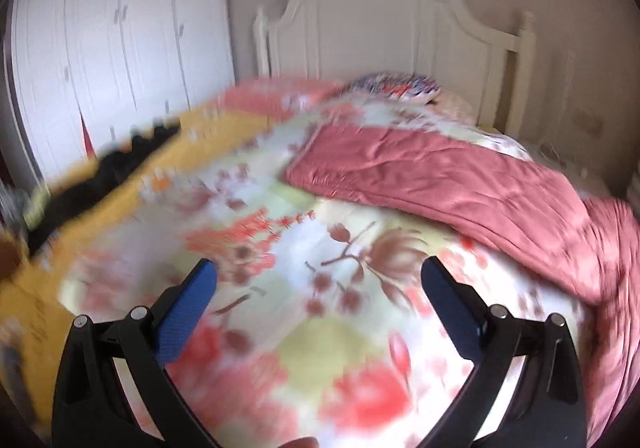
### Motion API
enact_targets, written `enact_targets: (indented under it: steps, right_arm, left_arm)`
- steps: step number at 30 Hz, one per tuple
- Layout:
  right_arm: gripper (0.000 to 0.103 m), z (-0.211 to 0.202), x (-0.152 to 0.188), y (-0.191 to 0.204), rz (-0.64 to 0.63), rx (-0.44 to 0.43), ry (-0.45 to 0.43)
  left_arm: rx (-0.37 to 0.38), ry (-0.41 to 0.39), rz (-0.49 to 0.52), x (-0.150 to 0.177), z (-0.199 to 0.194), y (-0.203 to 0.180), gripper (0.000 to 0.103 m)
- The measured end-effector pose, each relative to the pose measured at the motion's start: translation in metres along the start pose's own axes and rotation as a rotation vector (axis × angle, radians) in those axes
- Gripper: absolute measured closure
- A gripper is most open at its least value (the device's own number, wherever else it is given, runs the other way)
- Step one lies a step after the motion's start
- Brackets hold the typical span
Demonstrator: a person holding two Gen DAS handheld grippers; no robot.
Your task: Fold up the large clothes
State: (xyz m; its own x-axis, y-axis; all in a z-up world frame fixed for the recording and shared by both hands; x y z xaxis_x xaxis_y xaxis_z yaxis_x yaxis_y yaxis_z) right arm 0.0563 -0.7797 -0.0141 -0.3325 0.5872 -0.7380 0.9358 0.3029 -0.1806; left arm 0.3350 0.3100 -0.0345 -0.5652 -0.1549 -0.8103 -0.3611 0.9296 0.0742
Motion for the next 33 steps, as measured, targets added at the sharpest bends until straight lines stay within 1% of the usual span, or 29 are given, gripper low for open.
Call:
enact_targets:
  steps: [1,2,3,4,5,6,7,9,10,12,13,14,15,16,18,19,20,22,25,27,30,33]
  right_arm:
    - [0.016,-0.043,0.003,-0.017,0.059,0.033,-0.124]
    - [0.016,-0.076,0.01,-0.024,0.09,0.013,-0.199]
    - [0.016,-0.108,0.018,-0.025,0.104,-0.037,-0.266]
    - [0.016,-0.155,0.035,-0.02,0.099,-0.131,-0.356]
    - [0.016,-0.185,0.049,-0.014,0.086,-0.197,-0.406]
    - [0.016,-0.212,0.064,-0.006,0.067,-0.261,-0.44]
    - [0.016,-0.235,0.079,0.006,0.041,-0.329,-0.455]
    - [0.016,-0.281,0.12,0.046,-0.039,-0.527,-0.439]
    - [0.016,-0.305,0.147,0.074,-0.114,-0.634,-0.416]
    - [0.016,-0.333,0.186,0.108,-0.227,-0.725,-0.383]
    - [0.016,-0.348,0.213,0.129,-0.301,-0.761,-0.355]
    - [0.016,-0.356,0.229,0.14,-0.35,-0.782,-0.339]
    - [0.016,-0.368,0.252,0.155,-0.42,-0.817,-0.323]
    - [0.016,-0.378,0.273,0.166,-0.475,-0.836,-0.316]
    - [0.016,-0.393,0.302,0.177,-0.545,-0.859,-0.313]
    - [0.016,-0.402,0.313,0.182,-0.569,-0.872,-0.316]
    - [0.016,-0.402,0.313,0.186,-0.577,-0.876,-0.319]
    - [0.016,-0.399,0.311,0.185,-0.581,-0.883,-0.323]
    - [0.016,-0.402,0.304,0.178,-0.545,-0.9,-0.318]
    - [0.016,-0.396,0.298,0.177,-0.526,-0.906,-0.309]
    - [0.016,-0.394,0.291,0.171,-0.509,-0.897,-0.319]
    - [0.016,-0.395,0.29,0.165,-0.502,-0.889,-0.323]
  left_arm:
    - [-0.027,-0.021,0.041,0.001,-0.018,-0.006,0.002]
    - [-0.056,-0.051,0.113,0.005,-0.046,-0.021,0.002]
    - [-0.053,-0.081,0.162,0.007,-0.066,-0.034,0.002]
    - [-0.033,-0.114,0.199,0.008,-0.084,-0.049,0.002]
    - [0.019,-0.163,0.233,0.013,-0.112,-0.071,0.002]
    - [0.083,-0.198,0.242,0.019,-0.14,-0.091,0.002]
    - [0.131,-0.215,0.243,0.023,-0.158,-0.105,0.002]
    - [0.262,-0.249,0.234,0.039,-0.208,-0.144,0.002]
    - [0.317,-0.262,0.223,0.048,-0.231,-0.158,0.002]
    - [0.405,-0.27,0.206,0.063,-0.265,-0.182,0.002]
    - [0.442,-0.271,0.203,0.073,-0.281,-0.192,0.002]
    - [0.456,-0.272,0.202,0.081,-0.292,-0.2,0.002]
    - [0.466,-0.277,0.2,0.089,-0.302,-0.206,0.002]
    - [0.473,-0.284,0.207,0.096,-0.306,-0.211,0.002]
    - [0.474,-0.293,0.29,0.114,-0.32,-0.226,0.002]
    - [0.47,-0.289,0.313,0.12,-0.324,-0.229,0.002]
    - [0.473,-0.279,0.315,0.124,-0.326,-0.23,0.002]
    - [0.507,-0.233,0.306,0.133,-0.323,-0.23,0.002]
    - [0.527,-0.175,0.275,0.142,-0.312,-0.226,0.002]
    - [0.552,-0.141,0.248,0.146,-0.306,-0.224,0.002]
    - [0.567,-0.126,0.234,0.148,-0.302,-0.221,0.002]
    - [0.569,-0.135,0.243,0.148,-0.305,-0.221,0.002]
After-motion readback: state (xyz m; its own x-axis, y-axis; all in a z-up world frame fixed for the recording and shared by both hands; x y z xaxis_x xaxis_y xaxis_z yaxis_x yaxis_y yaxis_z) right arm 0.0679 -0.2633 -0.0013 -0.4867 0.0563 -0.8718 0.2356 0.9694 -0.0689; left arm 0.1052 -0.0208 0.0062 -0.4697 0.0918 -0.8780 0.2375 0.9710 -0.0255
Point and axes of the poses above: each gripper's, at about its wrist camera, not at the fingertips, and z roughly the way its jaws point, y to its left, x to its underside, the point moved 10 cm from there along z, roughly the way its jaws point, and after that the axes turned 3 degrees about x, right-handed, at the moved point
